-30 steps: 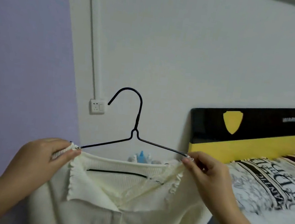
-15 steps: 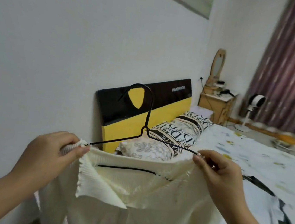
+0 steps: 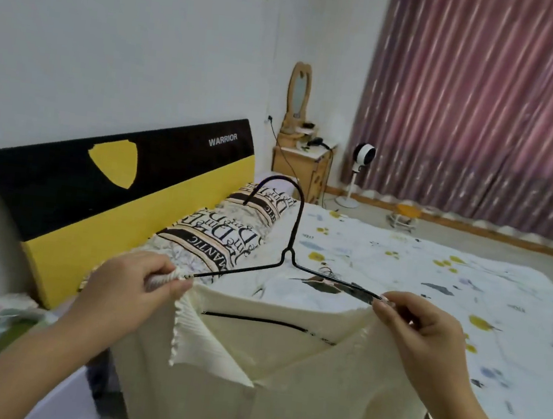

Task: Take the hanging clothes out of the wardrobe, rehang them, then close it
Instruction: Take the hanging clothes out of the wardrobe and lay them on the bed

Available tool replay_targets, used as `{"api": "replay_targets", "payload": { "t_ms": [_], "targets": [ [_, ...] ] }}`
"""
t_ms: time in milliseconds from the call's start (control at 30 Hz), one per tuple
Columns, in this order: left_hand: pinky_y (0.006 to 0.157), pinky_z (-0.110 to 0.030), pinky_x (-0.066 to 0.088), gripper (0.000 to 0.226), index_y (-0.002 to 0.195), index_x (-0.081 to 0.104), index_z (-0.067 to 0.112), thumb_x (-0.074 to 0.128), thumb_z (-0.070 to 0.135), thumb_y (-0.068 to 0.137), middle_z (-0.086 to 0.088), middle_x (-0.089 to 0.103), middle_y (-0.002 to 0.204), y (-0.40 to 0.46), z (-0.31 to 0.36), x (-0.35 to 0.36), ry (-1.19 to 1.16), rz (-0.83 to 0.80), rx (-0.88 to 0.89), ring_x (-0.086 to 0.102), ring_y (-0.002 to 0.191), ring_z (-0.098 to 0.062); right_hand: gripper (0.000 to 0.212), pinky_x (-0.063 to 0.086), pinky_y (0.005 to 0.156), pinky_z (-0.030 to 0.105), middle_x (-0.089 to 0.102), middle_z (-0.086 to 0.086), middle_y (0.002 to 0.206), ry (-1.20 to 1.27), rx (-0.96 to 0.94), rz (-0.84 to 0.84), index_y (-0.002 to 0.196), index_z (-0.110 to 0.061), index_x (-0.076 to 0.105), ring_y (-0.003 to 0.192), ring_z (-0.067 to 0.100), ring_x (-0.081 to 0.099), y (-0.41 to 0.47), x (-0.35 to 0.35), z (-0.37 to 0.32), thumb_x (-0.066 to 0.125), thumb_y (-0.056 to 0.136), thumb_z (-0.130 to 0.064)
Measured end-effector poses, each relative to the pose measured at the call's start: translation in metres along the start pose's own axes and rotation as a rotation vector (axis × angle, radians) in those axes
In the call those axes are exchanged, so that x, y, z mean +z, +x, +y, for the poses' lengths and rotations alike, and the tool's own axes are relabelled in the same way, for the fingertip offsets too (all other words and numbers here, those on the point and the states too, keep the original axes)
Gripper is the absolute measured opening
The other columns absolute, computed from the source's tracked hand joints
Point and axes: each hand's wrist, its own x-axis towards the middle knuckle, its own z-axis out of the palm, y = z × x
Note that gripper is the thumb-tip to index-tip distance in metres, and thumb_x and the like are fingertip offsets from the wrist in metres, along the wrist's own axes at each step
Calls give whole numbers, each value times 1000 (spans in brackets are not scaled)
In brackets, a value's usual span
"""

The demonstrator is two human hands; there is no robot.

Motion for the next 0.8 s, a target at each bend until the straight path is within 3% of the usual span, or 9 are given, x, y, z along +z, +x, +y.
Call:
{"api": "replay_targets", "payload": {
  "t_ms": [133, 367, 433, 667, 800],
  "targets": [
    [52, -22, 29, 23, 61, 55, 26, 72, 32, 75, 10, 54, 61, 37, 17, 43, -34, -81, 35, 47, 61, -1, 32, 37, 54, 9, 64, -14, 63, -16, 78, 52, 61, -28, 67, 58, 2, 52, 15, -17, 35, 70, 79, -1],
    [56, -27, 35, 25, 69, 62, 16, 69, 39, 78, 4, 59, 64, 117, 17, 116, -62, -187, 92, 51, 63, -9, 32, 36, 54, 9, 64, -12, 65, -97, 186, 137, 60, -28, 67, 59, 2, 52, 59, -20, 90, 70, 79, -3],
    [57, -28, 36, 25, 70, 62, 16, 68, 39, 79, 3, 59, 67, 143, 15, 137, -77, -226, 106, 51, 65, -10, 27, 36, 54, 9, 63, -14, 62, -109, 214, 153, 69, -29, 67, 58, 3, 51, 75, -16, 105, 70, 79, -4],
    [75, -36, 44, 31, 91, 67, 9, 64, 39, 83, -4, 65, 89, 228, -8, 217, -74, -308, 146, 56, 84, -21, 27, 34, 53, 10, 60, -10, 56, -149, 346, 167, 62, -22, 66, 55, 4, 48, 130, 13, 160, 68, 82, -4],
    [71, -34, 41, 35, 86, 66, 4, 63, 39, 84, -6, 62, 84, 263, -24, 260, -61, -336, 154, 53, 82, -22, 25, 36, 53, 10, 62, -5, 58, -176, 423, 165, 64, -24, 66, 56, 4, 49, 157, 30, 192, 68, 83, -7]
  ]
}}
